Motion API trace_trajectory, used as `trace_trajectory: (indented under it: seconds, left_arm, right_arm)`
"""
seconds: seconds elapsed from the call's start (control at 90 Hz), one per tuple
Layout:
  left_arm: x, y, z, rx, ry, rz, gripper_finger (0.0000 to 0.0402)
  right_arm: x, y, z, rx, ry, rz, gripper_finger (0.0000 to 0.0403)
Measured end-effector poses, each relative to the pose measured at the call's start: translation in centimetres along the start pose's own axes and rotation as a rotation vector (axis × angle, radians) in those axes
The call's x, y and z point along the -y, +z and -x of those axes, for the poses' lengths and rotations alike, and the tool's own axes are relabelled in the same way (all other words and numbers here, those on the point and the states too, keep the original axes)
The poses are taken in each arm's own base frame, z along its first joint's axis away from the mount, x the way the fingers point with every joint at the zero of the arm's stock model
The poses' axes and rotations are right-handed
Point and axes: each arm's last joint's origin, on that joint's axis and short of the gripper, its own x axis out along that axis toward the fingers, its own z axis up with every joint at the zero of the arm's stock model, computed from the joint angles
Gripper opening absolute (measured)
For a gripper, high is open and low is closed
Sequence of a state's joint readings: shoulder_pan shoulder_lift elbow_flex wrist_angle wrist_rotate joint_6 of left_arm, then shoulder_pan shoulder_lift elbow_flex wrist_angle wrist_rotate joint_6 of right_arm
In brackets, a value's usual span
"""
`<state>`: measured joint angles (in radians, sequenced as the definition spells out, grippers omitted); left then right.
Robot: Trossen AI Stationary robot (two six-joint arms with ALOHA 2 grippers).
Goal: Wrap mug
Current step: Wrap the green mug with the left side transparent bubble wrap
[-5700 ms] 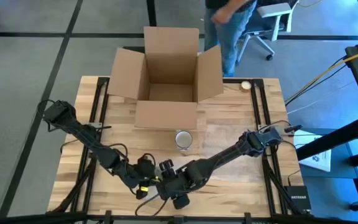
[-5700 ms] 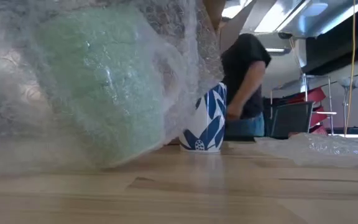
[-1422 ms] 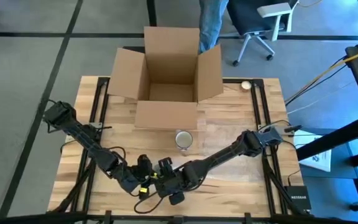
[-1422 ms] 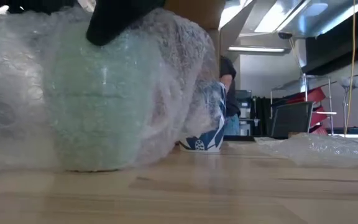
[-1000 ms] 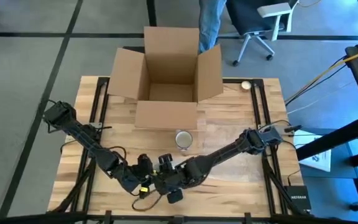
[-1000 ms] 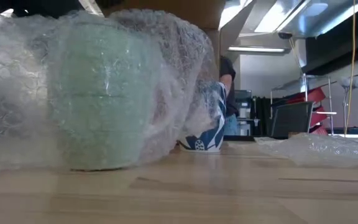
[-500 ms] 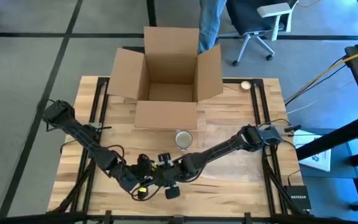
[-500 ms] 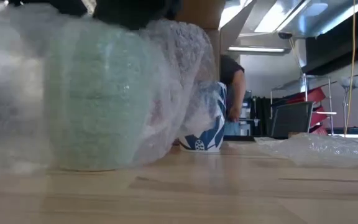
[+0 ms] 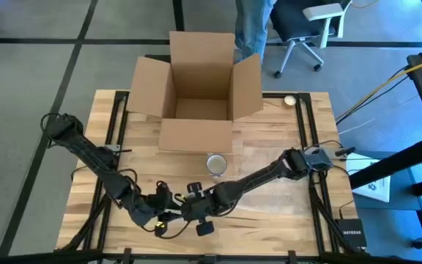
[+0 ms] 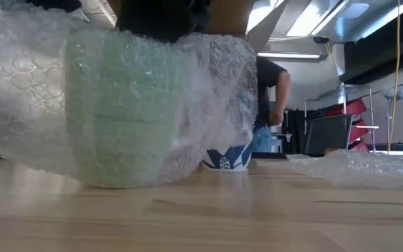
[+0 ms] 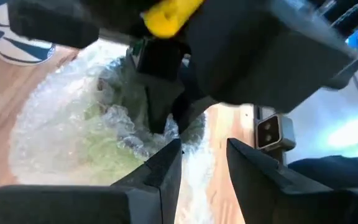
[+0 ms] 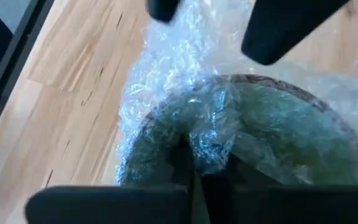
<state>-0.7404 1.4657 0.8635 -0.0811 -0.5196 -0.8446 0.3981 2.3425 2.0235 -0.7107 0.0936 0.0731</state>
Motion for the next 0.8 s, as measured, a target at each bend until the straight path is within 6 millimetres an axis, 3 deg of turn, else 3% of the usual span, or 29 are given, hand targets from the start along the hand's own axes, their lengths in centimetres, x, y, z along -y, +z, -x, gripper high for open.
trace_trajectory:
  seconds: [0.278, 0.567, 0.8]
  left_arm:
    - [-0.3, -0.4, 0.1, -0.037, 0.027, 0.012, 0.0111]
    - [1.9, 0.8, 3.1, -0.034, -0.015, 0.008, 0.0111]
    - [1.0, 0.0, 3.4, -0.109, 0.09, 0.0, 0.0111]
  right_arm:
    - [0.7, 0.3, -0.7, 0.046, -0.004, -0.022, 0.0001]
    - [-0.1, 1.4, -0.5, 0.14, 0.08, -0.064, 0.0001]
    - [0.3, 2.3, -0.3, 0.218, 0.129, -0.122, 0.0001]
